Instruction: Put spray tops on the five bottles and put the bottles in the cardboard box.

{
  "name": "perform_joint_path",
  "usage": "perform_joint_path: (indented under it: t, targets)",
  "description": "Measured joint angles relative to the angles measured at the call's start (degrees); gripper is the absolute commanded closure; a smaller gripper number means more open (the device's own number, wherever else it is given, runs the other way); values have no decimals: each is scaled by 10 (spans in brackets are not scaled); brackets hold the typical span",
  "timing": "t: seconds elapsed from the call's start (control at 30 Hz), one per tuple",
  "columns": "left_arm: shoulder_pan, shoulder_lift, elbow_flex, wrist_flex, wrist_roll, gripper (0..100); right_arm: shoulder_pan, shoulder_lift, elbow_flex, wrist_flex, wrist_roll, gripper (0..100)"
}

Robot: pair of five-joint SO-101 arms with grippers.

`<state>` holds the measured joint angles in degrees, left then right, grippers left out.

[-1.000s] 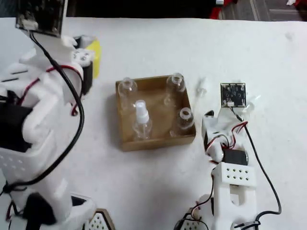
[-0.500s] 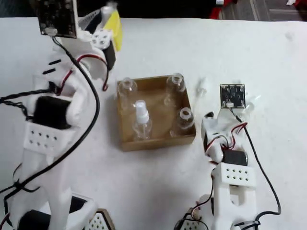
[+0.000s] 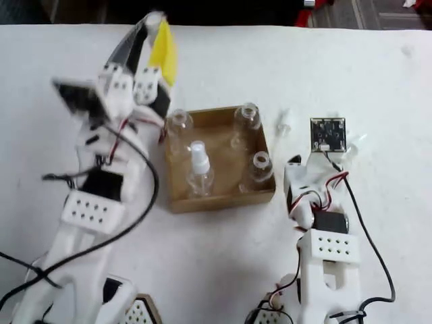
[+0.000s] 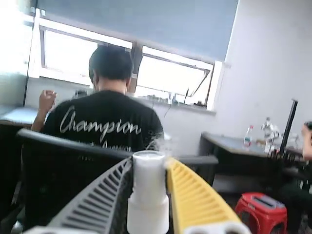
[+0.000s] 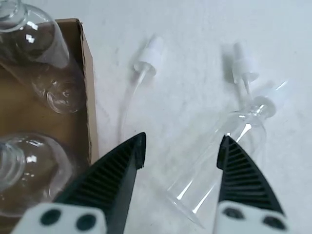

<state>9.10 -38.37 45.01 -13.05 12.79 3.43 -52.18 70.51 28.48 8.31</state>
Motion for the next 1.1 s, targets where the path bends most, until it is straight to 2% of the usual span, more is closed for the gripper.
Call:
perform_joint_path:
  t: [0.1, 0.27, 0.5, 0.77, 1.1]
  targets:
    - [-1, -18, 35, -52, -27, 979, 0, 0, 0, -2, 0, 789]
    - [-4, 1, 43, -69, -54, 979, 0, 0, 0, -2, 0, 789]
    - [-4, 30, 56, -99, -57, 979, 0, 0, 0, -2, 0, 789]
    - [-2, 34, 130, -185, -57, 979, 0, 0, 0, -2, 0, 789]
    - [0, 36, 139, -196, -57, 979, -1, 0, 0, -2, 0, 789]
